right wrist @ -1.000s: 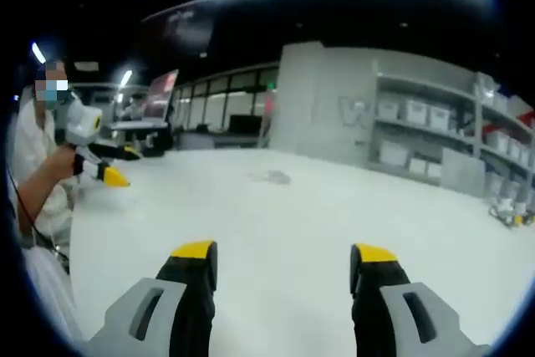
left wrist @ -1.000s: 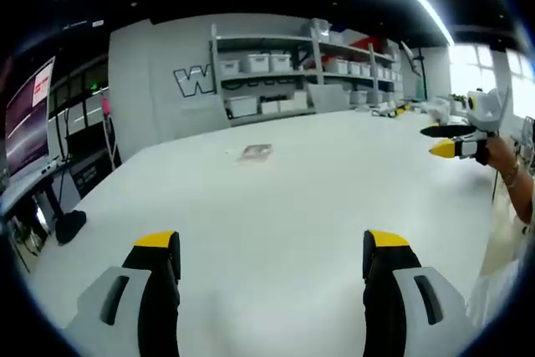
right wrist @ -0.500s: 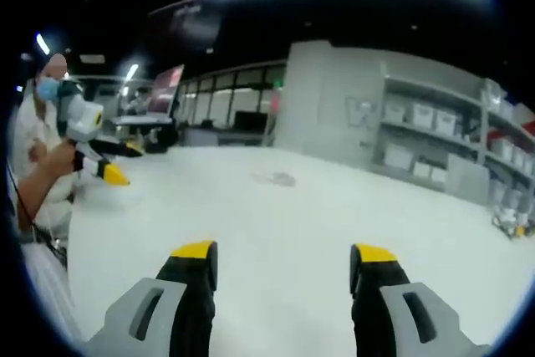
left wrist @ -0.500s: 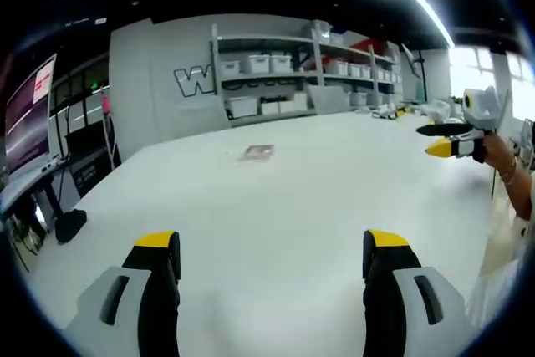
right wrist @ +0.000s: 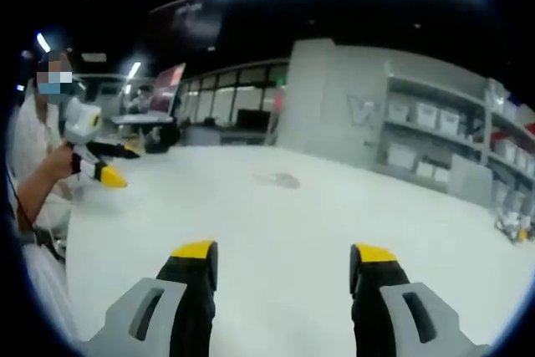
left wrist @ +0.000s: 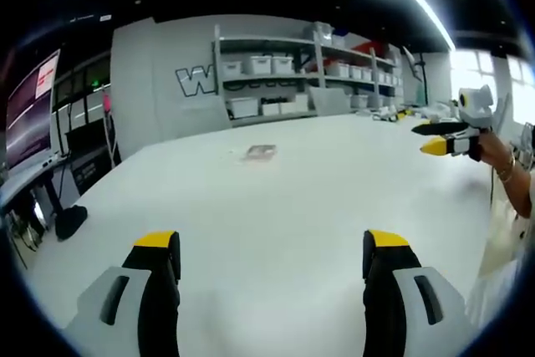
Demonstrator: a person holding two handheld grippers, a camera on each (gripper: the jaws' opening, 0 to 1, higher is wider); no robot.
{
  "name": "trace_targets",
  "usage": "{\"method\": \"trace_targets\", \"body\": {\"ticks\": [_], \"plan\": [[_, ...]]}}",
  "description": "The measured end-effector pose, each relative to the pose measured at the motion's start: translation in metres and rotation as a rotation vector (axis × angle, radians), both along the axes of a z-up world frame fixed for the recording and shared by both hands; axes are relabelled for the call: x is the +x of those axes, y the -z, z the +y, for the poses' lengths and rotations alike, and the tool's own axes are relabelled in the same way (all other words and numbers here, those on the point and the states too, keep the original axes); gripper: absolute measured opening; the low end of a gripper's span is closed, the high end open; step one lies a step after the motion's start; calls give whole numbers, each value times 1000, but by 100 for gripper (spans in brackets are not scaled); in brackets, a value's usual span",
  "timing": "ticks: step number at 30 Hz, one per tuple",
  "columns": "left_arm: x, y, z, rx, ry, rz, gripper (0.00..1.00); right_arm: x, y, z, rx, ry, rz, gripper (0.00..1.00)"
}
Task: Open the resealable bag by pulling the two sides of the seal apart until the entire bag opening is separated and visibly accessible.
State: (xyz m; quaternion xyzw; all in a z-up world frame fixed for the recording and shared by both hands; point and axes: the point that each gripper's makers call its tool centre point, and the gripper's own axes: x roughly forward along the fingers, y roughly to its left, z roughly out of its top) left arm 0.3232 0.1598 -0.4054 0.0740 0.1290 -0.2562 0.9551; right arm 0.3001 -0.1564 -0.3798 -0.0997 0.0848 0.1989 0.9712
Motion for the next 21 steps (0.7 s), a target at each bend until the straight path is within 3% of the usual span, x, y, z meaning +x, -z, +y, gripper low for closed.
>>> {"method": "trace_targets", "body": {"ticks": [21], "plan": [[8, -12, -12, -3, 29, 9, 88, 20, -14, 2, 14, -4, 3, 62]]}}
